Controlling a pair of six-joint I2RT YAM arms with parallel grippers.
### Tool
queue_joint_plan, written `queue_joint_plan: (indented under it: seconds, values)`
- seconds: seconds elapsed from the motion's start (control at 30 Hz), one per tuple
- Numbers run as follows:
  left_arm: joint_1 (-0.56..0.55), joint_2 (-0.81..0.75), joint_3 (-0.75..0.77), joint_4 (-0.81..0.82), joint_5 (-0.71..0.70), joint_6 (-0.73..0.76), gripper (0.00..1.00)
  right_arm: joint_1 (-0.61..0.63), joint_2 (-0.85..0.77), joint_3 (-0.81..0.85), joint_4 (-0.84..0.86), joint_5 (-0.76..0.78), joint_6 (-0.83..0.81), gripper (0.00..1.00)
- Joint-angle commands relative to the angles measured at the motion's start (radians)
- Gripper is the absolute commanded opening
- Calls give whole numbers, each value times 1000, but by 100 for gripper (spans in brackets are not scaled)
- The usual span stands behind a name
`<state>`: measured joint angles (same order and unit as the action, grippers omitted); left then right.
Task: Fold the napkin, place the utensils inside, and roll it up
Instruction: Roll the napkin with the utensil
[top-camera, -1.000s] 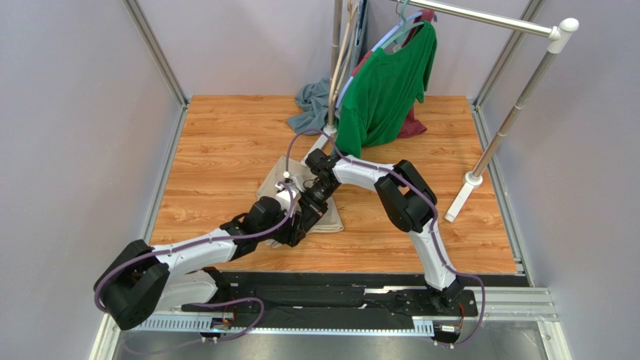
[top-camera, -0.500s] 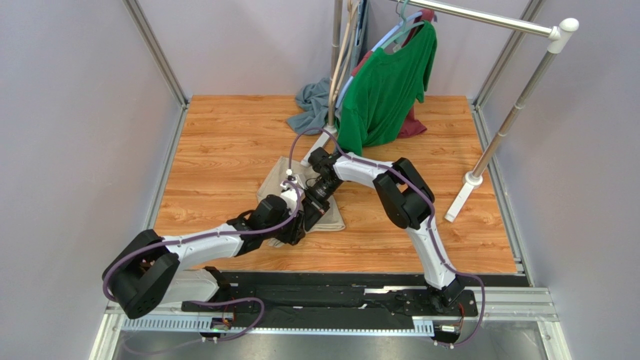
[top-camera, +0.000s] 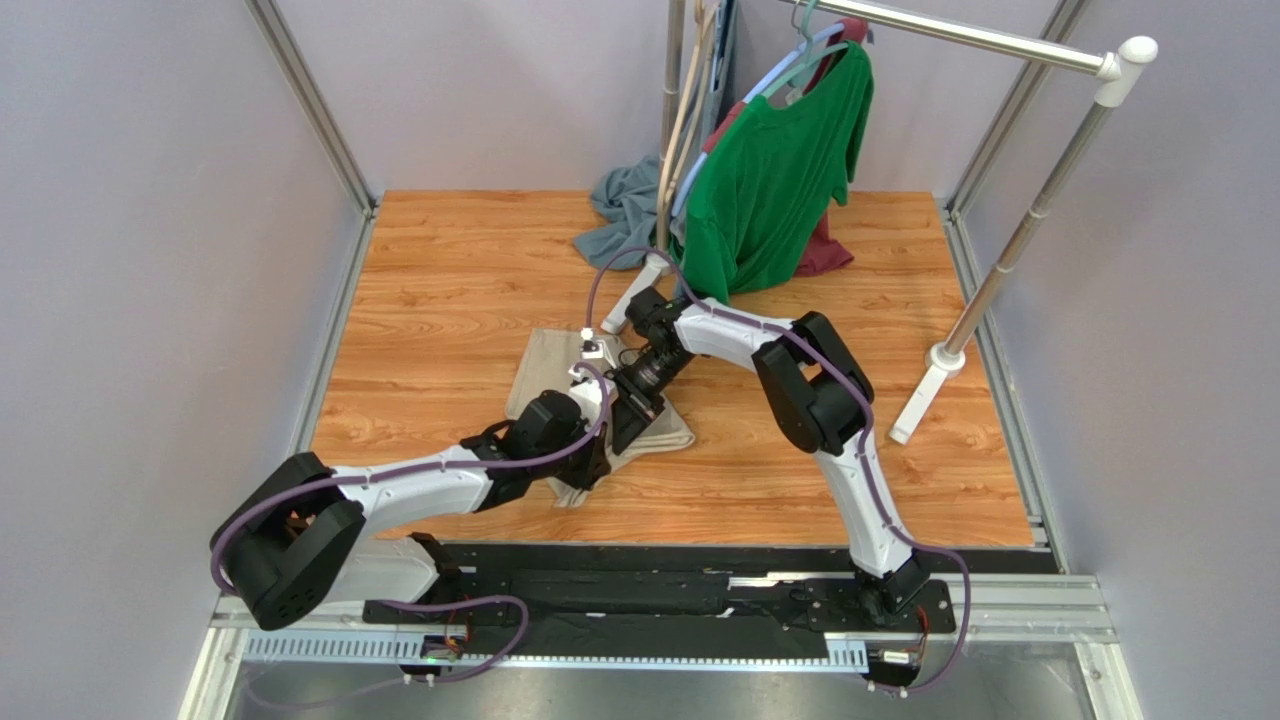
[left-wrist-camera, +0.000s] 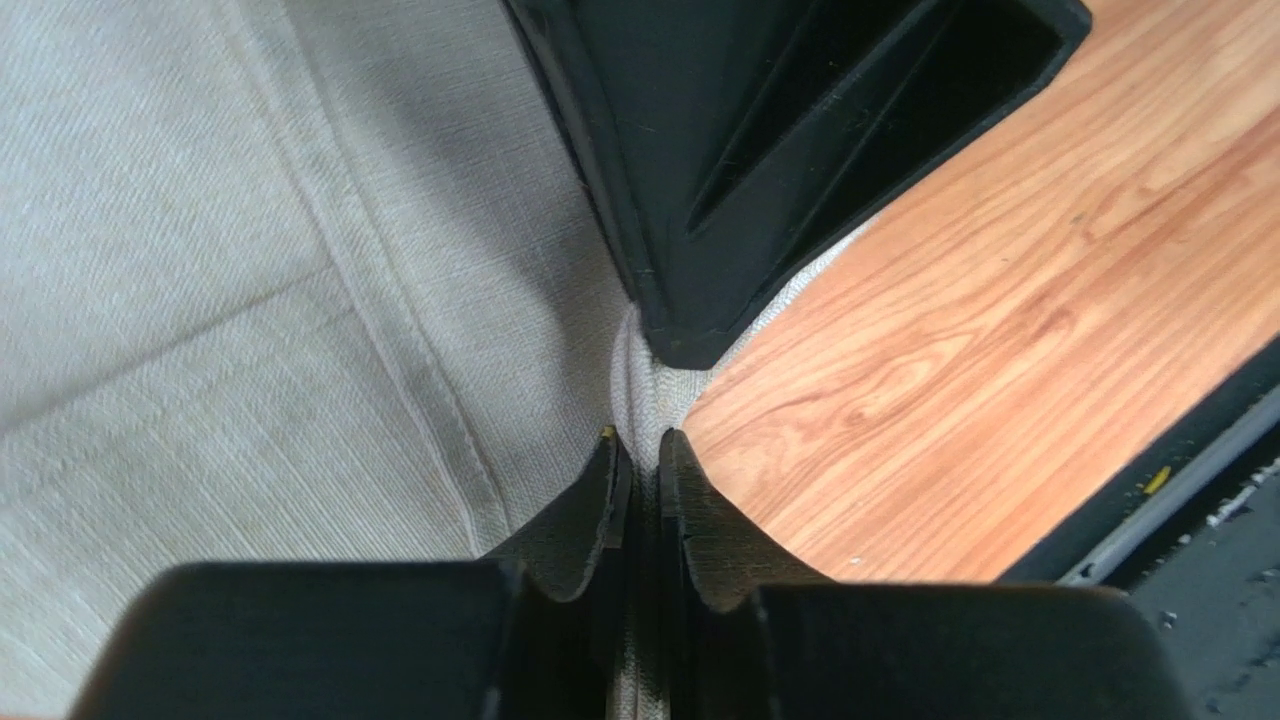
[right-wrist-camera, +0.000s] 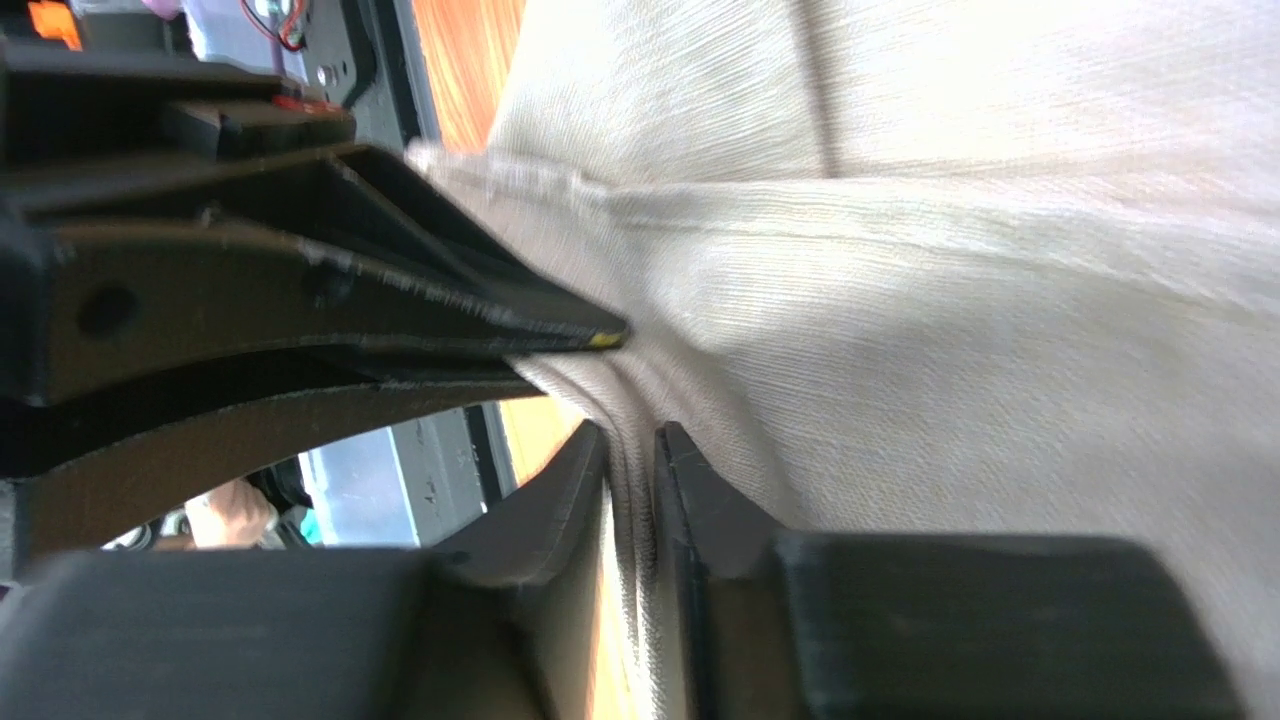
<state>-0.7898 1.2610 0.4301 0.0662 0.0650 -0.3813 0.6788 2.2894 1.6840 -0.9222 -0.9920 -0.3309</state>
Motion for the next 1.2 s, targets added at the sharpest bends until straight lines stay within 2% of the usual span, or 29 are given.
queue_joint_plan:
  seconds: [0.0, 0.1, 0.2, 0.37, 0.5, 0.6, 0.73, 0.97, 1.17]
  values:
    - [-11, 29, 6, -26, 47, -19, 6, -28, -56, 5, 37, -37, -10, 45]
    - [-11, 29, 4, -20, 47, -24, 3, -42, -119, -44, 101, -22, 47, 56]
    - [-11, 26, -5, -9, 45, -33, 0, -58, -189, -110, 198, 36, 150, 62]
    - [-11, 23, -21, 9, 55, -54, 0, -90, -303, -219, 351, 167, 309, 64]
    - [-11, 26, -28, 47, 71, -85, 0, -123, -404, -370, 471, 294, 554, 65]
    - [-11, 28, -45, 90, 91, -117, 0, -153, -499, -449, 537, 375, 634, 64]
    - [-11, 34, -56, 141, 113, -169, 0, -160, -660, -584, 546, 530, 752, 65]
    - [-11, 90, -45, 263, 176, -272, 0, -156, -859, -776, 625, 660, 966, 65]
    - [-11, 135, -53, 395, 209, -353, 0, -151, -950, -882, 645, 740, 1137, 66]
